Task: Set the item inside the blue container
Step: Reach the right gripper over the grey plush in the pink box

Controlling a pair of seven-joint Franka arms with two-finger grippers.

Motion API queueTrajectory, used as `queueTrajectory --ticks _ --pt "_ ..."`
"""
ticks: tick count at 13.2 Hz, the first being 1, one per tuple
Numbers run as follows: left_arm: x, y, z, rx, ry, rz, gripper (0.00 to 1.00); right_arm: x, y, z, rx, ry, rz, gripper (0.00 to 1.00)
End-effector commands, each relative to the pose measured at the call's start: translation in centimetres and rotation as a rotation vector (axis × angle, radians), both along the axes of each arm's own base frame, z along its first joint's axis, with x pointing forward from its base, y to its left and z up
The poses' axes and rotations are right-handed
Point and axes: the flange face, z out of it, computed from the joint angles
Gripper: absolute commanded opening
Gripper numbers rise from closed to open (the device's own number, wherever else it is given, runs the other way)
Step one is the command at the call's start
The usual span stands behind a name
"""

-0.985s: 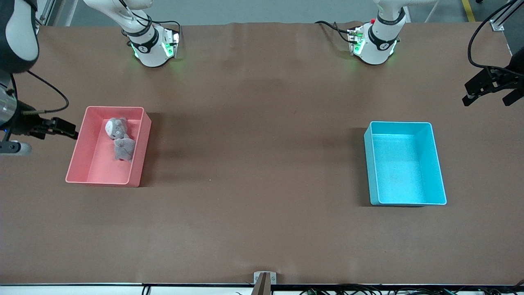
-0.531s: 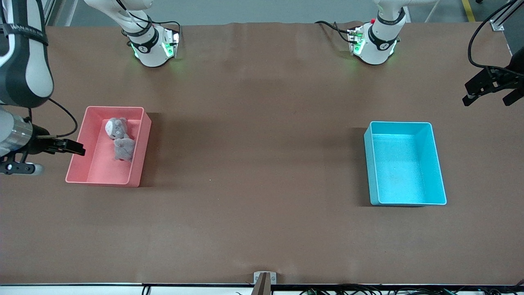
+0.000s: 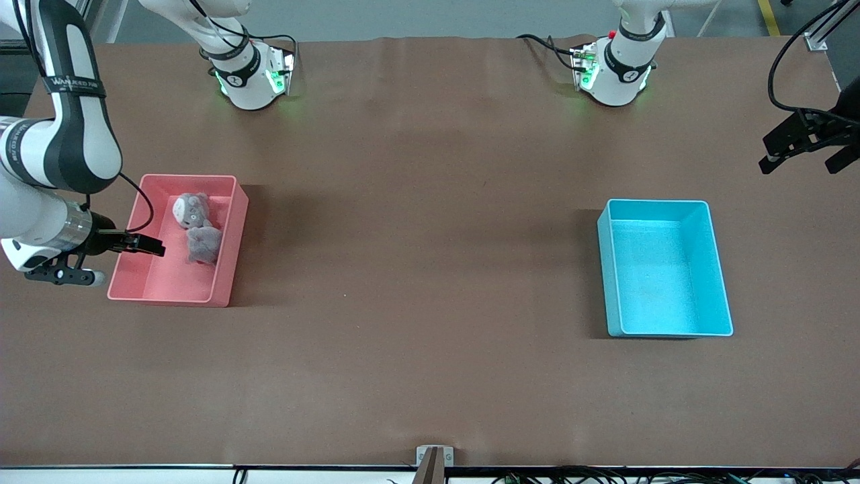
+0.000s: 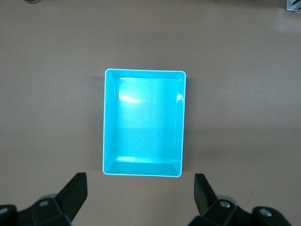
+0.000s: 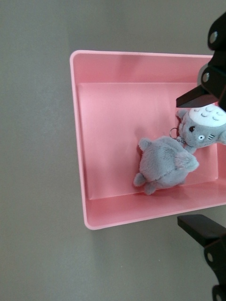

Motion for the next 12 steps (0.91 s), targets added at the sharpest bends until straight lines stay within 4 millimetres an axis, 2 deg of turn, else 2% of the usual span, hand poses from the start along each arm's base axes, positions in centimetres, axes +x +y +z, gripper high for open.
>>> queueTrajectory --ticks 1,7,12 --pt "-0.3 0.0 0.6 -0.012 0.002 -0.012 1.0 -1.3 -0.3 0.6 0.015 -0.014 -0.019 1.0" --pt "-0.3 0.0 0.6 -0.012 0.002 -0.012 1.0 -1.8 -0.1 -0.5 0.015 -0.006 -0.029 1.0" --pt "-0.3 0.0 0.6 -0.012 0.002 -0.012 1.0 -2.0 0.3 0.5 0.012 -0.004 -0.067 1.0"
